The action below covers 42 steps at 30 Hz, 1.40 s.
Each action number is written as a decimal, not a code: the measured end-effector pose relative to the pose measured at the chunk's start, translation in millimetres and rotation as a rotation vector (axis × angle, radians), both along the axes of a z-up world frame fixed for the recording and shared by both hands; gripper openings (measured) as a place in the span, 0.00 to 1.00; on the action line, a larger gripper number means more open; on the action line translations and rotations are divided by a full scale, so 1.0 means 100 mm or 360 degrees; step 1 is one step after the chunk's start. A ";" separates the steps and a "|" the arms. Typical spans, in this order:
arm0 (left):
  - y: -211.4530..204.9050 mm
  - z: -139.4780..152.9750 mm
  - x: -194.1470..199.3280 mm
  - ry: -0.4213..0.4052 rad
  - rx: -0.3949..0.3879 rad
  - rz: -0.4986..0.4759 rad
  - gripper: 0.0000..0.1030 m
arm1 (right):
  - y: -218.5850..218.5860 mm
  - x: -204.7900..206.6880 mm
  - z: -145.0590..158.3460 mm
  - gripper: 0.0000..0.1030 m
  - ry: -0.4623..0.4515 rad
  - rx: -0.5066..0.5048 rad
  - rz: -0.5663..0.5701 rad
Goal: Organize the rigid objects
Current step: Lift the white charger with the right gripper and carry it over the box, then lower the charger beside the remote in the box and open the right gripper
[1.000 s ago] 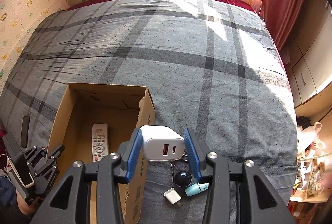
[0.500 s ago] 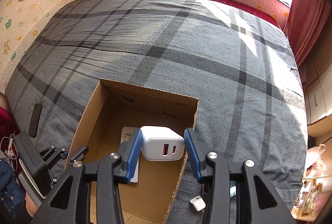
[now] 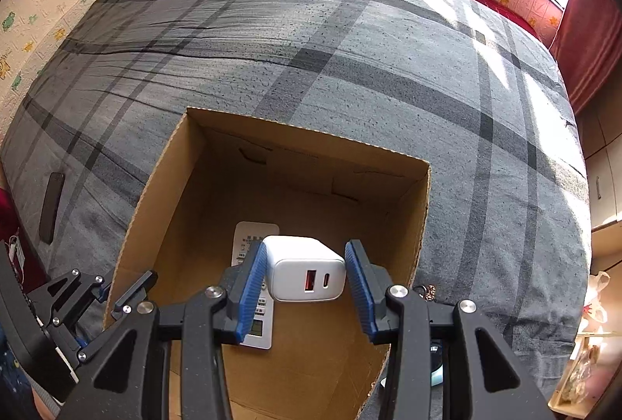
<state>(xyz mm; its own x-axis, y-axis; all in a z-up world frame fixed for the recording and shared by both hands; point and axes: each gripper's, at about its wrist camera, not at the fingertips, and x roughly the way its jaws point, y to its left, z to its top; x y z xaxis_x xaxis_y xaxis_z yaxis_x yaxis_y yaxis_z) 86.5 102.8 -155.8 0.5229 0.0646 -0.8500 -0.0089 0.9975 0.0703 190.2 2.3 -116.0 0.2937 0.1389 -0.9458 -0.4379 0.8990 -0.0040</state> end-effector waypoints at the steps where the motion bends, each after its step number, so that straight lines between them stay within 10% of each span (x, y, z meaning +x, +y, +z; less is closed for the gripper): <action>1: 0.00 0.00 0.00 0.0000 -0.0001 0.0000 0.15 | 0.01 0.01 -0.04 0.44 0.0005 -0.0015 -0.0005; 22: 0.01 0.00 0.00 0.0002 -0.0002 -0.0001 0.15 | 0.22 0.31 -0.70 0.44 0.0099 -0.0174 -0.0100; 42: 0.01 0.01 0.00 0.0003 0.0006 -0.0001 0.15 | 0.25 0.13 -0.47 0.49 0.0113 -0.0065 -0.0027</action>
<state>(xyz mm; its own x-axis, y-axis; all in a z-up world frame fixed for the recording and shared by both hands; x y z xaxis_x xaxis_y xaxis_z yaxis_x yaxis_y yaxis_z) 86.7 103.9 -155.0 0.5213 0.0674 -0.8507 -0.0081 0.9972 0.0740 203.6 27.8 -162.9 0.2279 0.0953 -0.9690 -0.4232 0.9060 -0.0104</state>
